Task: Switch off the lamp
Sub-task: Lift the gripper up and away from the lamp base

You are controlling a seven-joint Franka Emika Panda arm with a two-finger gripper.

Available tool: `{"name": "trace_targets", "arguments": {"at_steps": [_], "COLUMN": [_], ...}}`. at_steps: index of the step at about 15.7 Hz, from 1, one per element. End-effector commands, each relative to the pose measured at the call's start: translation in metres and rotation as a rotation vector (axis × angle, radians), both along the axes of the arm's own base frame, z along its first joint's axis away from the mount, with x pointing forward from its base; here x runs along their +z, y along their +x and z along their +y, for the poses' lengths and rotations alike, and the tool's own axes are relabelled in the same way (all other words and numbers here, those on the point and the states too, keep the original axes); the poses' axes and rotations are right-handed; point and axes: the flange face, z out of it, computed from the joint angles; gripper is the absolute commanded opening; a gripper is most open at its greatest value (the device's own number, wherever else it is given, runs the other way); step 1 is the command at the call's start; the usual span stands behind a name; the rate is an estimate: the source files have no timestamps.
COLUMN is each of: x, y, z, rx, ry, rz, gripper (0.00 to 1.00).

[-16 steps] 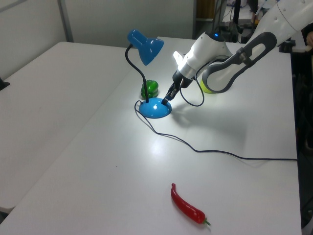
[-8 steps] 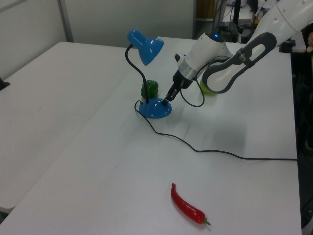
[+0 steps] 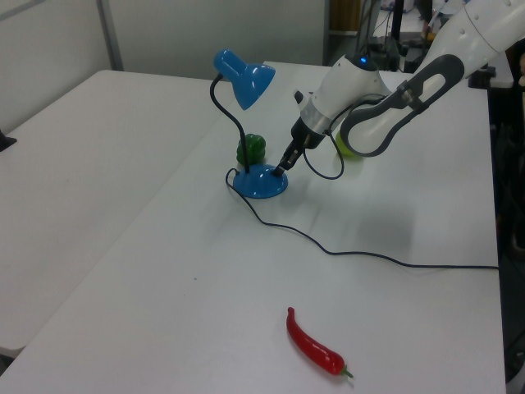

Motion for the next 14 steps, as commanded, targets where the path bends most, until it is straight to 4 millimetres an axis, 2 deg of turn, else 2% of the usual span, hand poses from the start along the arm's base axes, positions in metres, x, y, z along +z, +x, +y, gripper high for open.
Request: {"name": "trace_targets", "arguments": {"at_steps": [1, 6, 7, 8, 10, 12, 14], "x": [0.012, 0.047, 0.055, 0.064, 0.083, 0.108, 0.139], "y": [-0.023, -0.042, -0.047, -0.053, -0.066, -0.079, -0.088], "z": [-0.009, -0.015, -0.018, -0.021, -0.022, -0.024, -0.028], "rx": [-0.007, 0.005, 0.002, 0.000, -0.002, -0.008, -0.026], "ry": [-0.013, -0.042, -0.051, -0.057, -0.060, -0.059, -0.052], "rz": [0.047, 0.202, 0.240, 0.282, 0.361, 0.409, 0.445], "gripper": [0.00, 0.00, 0.06, 0.15, 0.49, 1.00, 1.00]}}
